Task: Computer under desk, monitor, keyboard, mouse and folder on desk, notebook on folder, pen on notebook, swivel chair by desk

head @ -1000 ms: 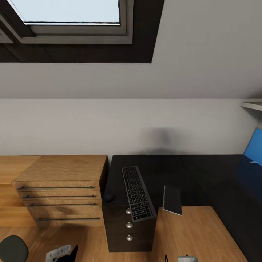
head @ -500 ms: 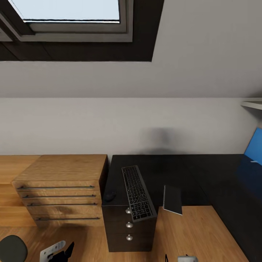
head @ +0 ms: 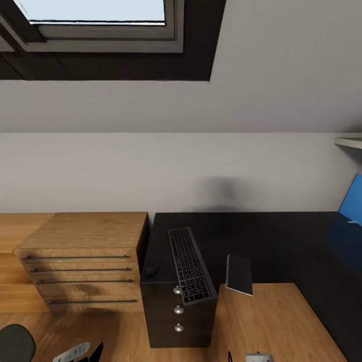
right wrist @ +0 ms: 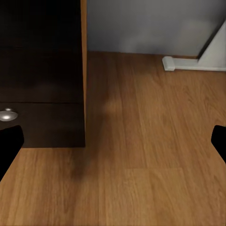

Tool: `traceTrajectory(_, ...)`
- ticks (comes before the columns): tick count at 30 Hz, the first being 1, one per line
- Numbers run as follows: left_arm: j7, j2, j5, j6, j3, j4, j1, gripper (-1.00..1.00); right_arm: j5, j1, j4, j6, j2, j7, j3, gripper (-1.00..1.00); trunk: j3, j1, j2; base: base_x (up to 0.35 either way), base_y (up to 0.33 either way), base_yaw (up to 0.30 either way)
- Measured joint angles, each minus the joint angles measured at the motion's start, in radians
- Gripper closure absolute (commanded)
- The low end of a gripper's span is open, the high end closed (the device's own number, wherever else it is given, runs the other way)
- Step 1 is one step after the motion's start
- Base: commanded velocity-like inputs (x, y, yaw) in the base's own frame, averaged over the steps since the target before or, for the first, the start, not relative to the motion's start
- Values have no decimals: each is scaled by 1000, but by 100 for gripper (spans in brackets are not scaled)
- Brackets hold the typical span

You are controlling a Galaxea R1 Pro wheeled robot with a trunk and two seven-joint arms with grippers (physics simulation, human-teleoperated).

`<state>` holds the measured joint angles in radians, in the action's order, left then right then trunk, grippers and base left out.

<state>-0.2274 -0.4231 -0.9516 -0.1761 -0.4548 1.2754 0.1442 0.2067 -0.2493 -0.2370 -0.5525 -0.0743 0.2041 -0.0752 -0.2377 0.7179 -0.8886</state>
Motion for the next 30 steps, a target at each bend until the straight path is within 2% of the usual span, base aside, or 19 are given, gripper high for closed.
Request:
traceTrajectory(10,-13,-3,-4,2,0,7,9,-100,-1,0,0,0,0,0,0,-100,-31,38,-70,0,0,0)
traceTrajectory(14,-43,-3,-3,3,0,7,9,-100,0,0,0,0,-1,0,0,-100,-44,54,-98,0,0,0)
traceTrajectory(15,-69,-2,-2,4,0,8,10,-100,0,0,0,0,-1,0,0,-100,-47,58,-105,0,0,0)
traceTrajectory(17,-74,-2,-1,4,0,8,10,-100,0,0,0,0,-1,0,0,-100,-54,65,-119,-11,0,0)
traceTrajectory(23,-78,-2,-1,3,0,8,10,-100,-1,0,1,1,-1,0,0,-100,-73,89,-161,-230,0,0)
traceTrajectory(30,-78,-2,-4,2,0,7,10,-100,0,0,2,1,-1,0,0,-100,-95,115,-210,-70,0,0)
